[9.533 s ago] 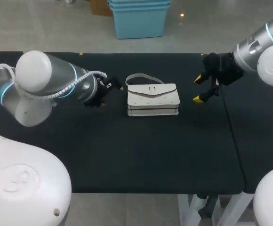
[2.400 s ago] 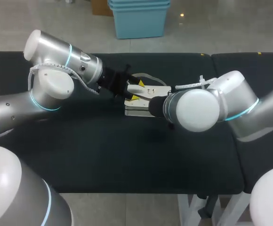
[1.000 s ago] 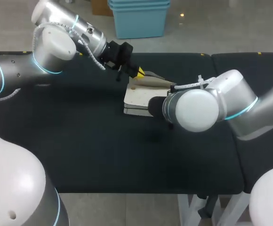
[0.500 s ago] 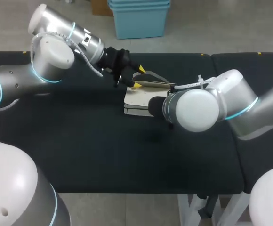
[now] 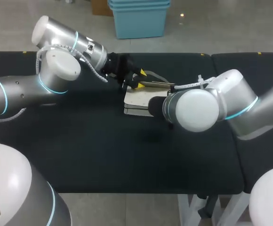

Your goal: Pick up the bag, open it, inspect its contents, close it, and place it on the opposite side

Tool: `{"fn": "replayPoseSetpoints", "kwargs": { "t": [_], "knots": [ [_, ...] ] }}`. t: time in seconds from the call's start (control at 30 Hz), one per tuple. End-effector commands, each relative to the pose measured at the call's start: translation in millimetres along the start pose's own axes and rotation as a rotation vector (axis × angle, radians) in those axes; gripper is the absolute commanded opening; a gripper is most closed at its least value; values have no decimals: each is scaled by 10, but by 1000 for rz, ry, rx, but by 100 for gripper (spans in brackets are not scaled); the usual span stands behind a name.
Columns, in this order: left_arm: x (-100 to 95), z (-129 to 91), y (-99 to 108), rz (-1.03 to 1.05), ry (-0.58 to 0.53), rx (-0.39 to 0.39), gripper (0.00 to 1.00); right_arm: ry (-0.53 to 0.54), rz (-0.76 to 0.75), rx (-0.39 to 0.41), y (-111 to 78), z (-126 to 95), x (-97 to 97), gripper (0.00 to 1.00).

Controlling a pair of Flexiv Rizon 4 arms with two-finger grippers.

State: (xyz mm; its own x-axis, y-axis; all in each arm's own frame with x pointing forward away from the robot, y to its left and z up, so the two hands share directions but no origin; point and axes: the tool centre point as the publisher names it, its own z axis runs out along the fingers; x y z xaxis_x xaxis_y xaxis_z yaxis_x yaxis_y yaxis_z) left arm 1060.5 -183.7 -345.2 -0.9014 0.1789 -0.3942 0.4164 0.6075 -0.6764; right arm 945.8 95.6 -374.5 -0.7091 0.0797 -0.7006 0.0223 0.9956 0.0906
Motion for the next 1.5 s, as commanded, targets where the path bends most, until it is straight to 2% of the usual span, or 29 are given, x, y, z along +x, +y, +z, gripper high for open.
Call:
{"fn": "replayPoseSetpoints", "kwargs": {
  "t": [0.03, 0.23, 0.37, 0.6, 0.77, 0.87, 0.9, 0.93, 1.23, 1.43, 1.47, 1.5],
  "knots": [
    [-101, 113, 55, -4, 40, -10, 51, -29, 1, -12, -29, 15, 52, 0],
    [-148, 178, 113, -30, 61, -12, 50, -29, 1, -12, -29, 15, 52, 0],
    [-151, 210, 116, -33, 73, -20, 41, -29, 1, -12, -29, 15, 52, 0],
    [-129, 220, 65, -16, 88, -51, 44, -29, 1, -12, -29, 15, 52, 0],
    [-129, 263, 76, -20, 100, -79, 39, -29, 1, -12, -29, 15, 52, 0],
    [-129, 279, 86, -23, 100, -95, 23, -29, 1, -12, -29, 15, 52, 0],
    [-131, 283, 90, -25, 101, -98, 2, -29, 1, -12, -29, 15, 52, 0],
    [-133, 287, 96, -26, 103, -100, 0, -29, 1, -12, -29, 15, 52, 0],
    [-145, 292, 147, -59, 113, -100, 0, -29, 1, -12, -29, 15, 52, 0],
    [-161, 265, 108, -69, 112, -87, 0, -24, 2, -14, -22, -5, 45, 0],
    [-166, 257, 99, -72, 112, -84, 0, -12, 13, -25, -19, -20, 39, 8],
    [-171, 251, 92, -75, 111, -82, 0, 6, 15, -33, -17, -36, 32, 76]
  ]
}}
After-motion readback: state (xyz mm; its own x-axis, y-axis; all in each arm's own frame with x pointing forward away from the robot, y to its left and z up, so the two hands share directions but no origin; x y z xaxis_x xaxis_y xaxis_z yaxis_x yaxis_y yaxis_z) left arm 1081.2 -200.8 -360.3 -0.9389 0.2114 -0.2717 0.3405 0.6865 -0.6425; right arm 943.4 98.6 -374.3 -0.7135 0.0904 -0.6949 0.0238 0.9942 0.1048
